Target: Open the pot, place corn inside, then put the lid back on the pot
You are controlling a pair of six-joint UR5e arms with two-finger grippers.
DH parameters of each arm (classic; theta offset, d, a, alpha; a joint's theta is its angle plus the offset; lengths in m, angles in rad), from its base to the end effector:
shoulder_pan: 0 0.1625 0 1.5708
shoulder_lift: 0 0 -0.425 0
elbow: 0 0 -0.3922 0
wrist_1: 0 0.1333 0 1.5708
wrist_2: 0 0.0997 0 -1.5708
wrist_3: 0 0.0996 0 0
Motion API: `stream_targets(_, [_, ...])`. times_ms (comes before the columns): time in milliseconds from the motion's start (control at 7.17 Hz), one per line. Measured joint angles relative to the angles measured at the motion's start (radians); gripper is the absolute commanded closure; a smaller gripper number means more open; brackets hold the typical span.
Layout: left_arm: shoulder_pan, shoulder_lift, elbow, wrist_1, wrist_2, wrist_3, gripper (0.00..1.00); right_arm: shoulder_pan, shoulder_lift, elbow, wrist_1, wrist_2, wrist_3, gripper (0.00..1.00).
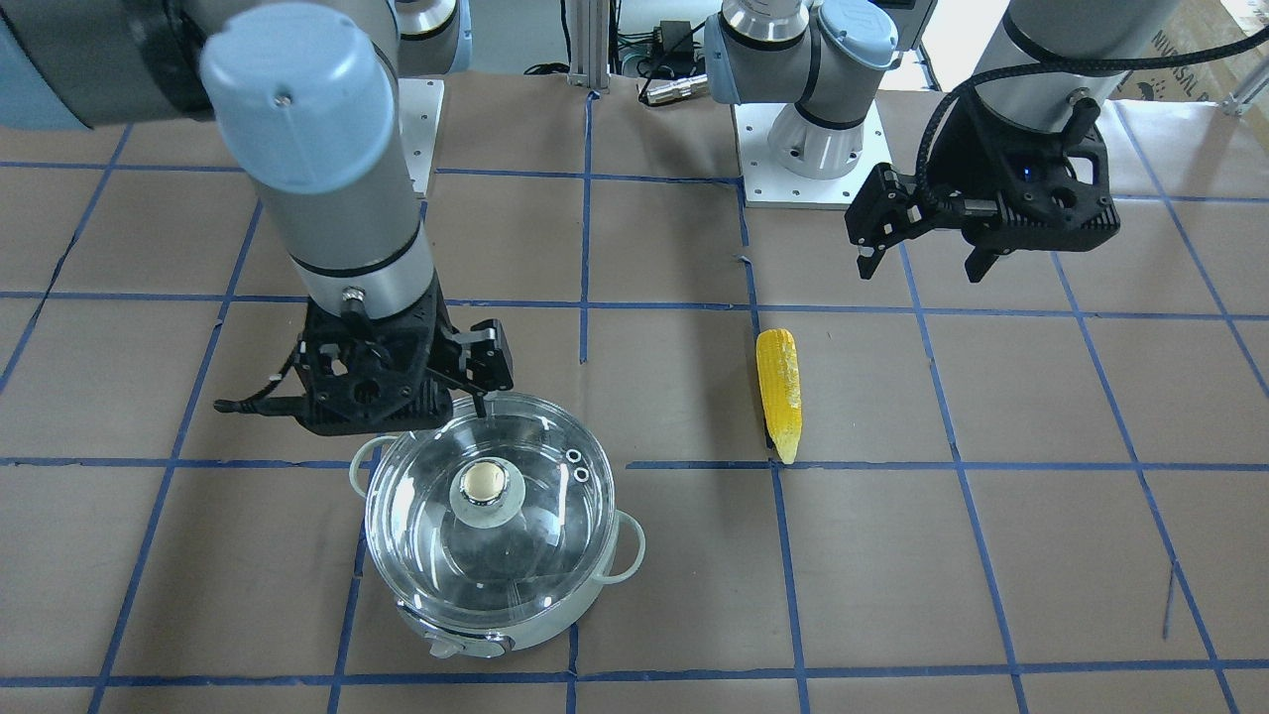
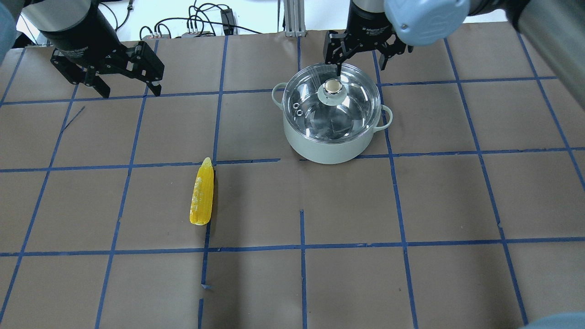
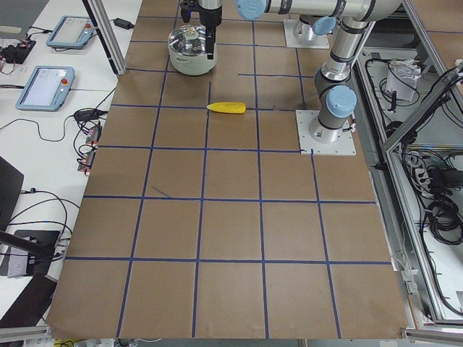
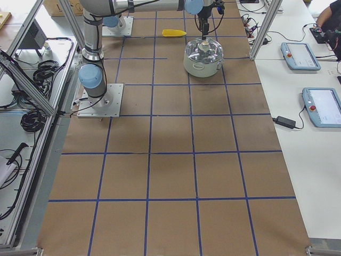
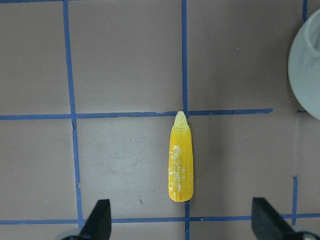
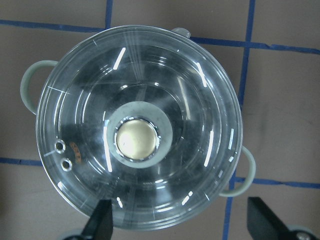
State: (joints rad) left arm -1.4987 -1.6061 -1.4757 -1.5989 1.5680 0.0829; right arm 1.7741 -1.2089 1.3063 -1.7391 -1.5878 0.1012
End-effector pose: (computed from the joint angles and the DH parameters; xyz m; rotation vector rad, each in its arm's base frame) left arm -0.0965 -0.5176 0.5143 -0.0170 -3.1408 0.0500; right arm 0.2596 -0.6074 0.4296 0.1590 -3.1294 0.1139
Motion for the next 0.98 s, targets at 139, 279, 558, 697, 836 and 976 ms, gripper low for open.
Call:
stream_targets(139, [0.0,0.0,0.0,0.0,0.0,0.0,0.0,0.011,0.031,0.0,-0.027,0.0,0.015,0.04])
stream_targets(279, [0.0,0.0,0.0,0.0,0.0,0.0,0.0,0.016,0.048,0.003,-0.037,0.001,0.025,0.05])
stream_targets(558, [0.0,0.0,0.0,0.001,0.0,0.0,0.0,0.019,0.075,0.01,-0.059,0.01,0.031,0.05])
stream_targets(697, [0.0,0.0,0.0,0.001,0.0,0.0,0.0,0.019,0.088,0.01,-0.069,0.016,0.032,0.05])
stream_targets(836, [0.0,0.0,0.0,0.002,0.0,0.0,0.0,0.02,0.102,0.01,-0.078,0.024,0.032,0.05])
stream_targets(976, [0.0,0.0,0.0,0.002,0.0,0.0,0.0,0.02,0.114,0.009,-0.09,0.03,0.032,0.05])
